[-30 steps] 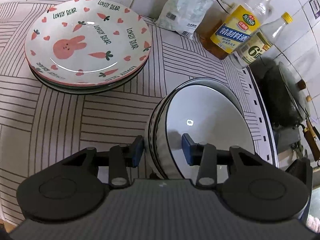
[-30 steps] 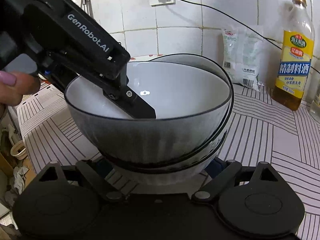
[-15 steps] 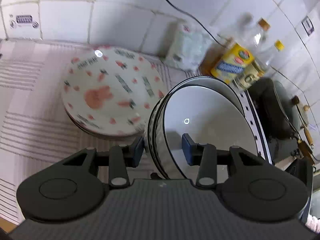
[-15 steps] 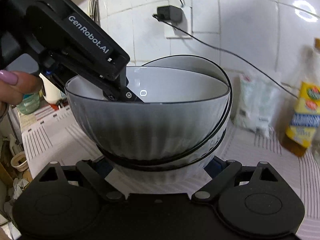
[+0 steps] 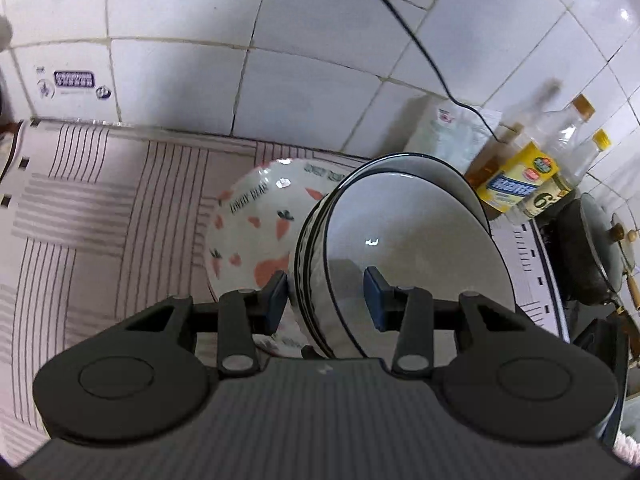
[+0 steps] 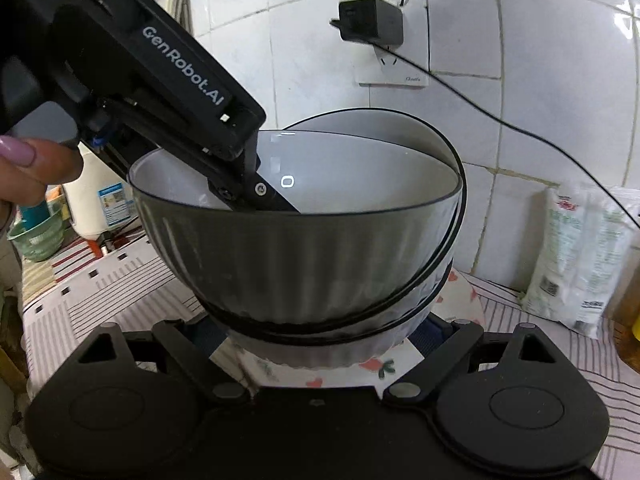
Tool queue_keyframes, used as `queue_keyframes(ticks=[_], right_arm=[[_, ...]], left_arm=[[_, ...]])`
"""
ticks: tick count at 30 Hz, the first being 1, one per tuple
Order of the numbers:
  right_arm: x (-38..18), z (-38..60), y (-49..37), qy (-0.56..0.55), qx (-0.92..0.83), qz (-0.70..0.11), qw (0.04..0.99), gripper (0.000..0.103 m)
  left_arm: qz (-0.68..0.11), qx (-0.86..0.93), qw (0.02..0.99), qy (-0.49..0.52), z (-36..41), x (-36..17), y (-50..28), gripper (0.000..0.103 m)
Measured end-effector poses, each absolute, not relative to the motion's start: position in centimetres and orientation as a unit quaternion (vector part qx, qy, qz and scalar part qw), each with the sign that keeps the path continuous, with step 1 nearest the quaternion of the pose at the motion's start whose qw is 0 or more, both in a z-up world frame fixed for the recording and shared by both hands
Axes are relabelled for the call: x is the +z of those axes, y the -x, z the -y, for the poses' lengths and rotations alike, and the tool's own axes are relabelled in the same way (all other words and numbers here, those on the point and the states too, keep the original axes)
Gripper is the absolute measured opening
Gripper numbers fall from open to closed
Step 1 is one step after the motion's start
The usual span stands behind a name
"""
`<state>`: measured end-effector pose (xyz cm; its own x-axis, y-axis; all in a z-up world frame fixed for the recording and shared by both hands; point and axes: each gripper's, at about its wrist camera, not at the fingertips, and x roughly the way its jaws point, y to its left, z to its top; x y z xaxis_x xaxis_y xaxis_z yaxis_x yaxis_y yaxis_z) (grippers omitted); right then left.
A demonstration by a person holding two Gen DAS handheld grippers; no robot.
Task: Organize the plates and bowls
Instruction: 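Lift the bowl stack and lower it onto the rabbit plate stack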
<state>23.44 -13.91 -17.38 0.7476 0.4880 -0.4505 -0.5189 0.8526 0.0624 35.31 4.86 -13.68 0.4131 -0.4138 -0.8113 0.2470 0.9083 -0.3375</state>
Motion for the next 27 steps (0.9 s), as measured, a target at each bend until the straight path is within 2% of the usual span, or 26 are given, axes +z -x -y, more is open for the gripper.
queue_keyframes(ticks=[13,27], right_arm=[[-20.4,12.1,-26.7,0.032,0.242,-0.277,0.929,0.095],[-21.1,11.6,-28.1,0.046,0.236,-0.297,0.924,0.094]], left_arm=[[-0.539,-0.211,0.813,0.060,-4.8,-17.8,-39.5,0.040],[-0.541,-0.203,0.814,0.051,-4.5,-18.5,-40.1,0.040]])
